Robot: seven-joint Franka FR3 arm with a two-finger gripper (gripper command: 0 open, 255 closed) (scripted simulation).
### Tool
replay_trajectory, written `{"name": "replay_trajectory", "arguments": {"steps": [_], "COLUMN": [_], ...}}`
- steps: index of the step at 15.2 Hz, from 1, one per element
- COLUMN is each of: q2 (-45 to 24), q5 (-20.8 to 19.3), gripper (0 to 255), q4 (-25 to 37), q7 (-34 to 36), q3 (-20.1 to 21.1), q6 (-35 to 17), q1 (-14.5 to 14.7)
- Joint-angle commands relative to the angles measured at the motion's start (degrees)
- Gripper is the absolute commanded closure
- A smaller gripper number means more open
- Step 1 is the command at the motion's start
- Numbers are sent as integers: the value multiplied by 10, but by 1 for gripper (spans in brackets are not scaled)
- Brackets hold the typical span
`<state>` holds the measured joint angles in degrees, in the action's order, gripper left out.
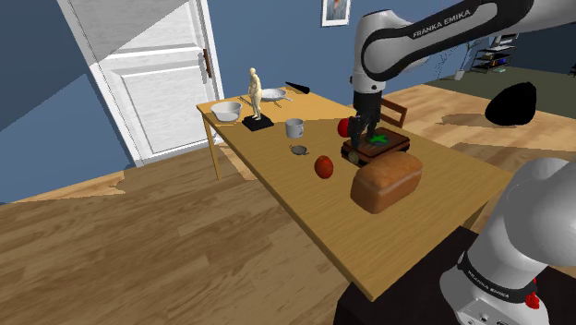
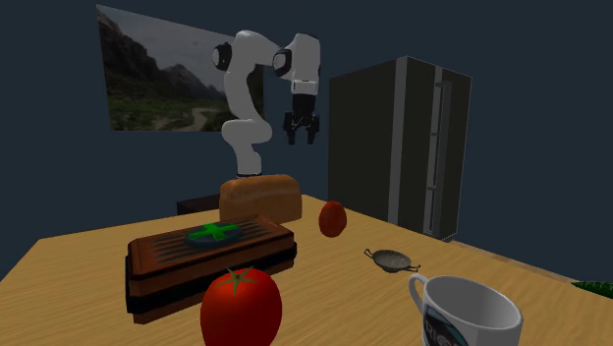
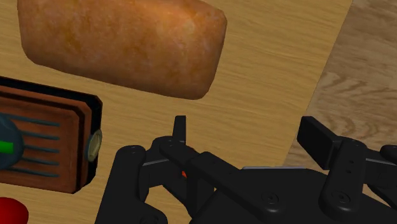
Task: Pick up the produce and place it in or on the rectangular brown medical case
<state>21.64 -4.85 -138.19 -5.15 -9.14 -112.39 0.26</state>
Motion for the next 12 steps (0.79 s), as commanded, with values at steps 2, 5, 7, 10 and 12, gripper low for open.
{"name": "replay_trajectory", "arguments": {"steps": [2, 5, 7, 10, 12], "q2": [-65, -130, -175, -242, -287], "q5": [11, 29, 44, 71, 90], "gripper": [0, 0, 0, 0, 0], "q4": [26, 53, 75, 115, 144], "q7": [-13, -27, -38, -56, -69], "q3": [-14, -25, -31, -36, -37], "q6": [-47, -90, -116, -147, -164], "q1": [-1, -1, -2, -5, -9]}}
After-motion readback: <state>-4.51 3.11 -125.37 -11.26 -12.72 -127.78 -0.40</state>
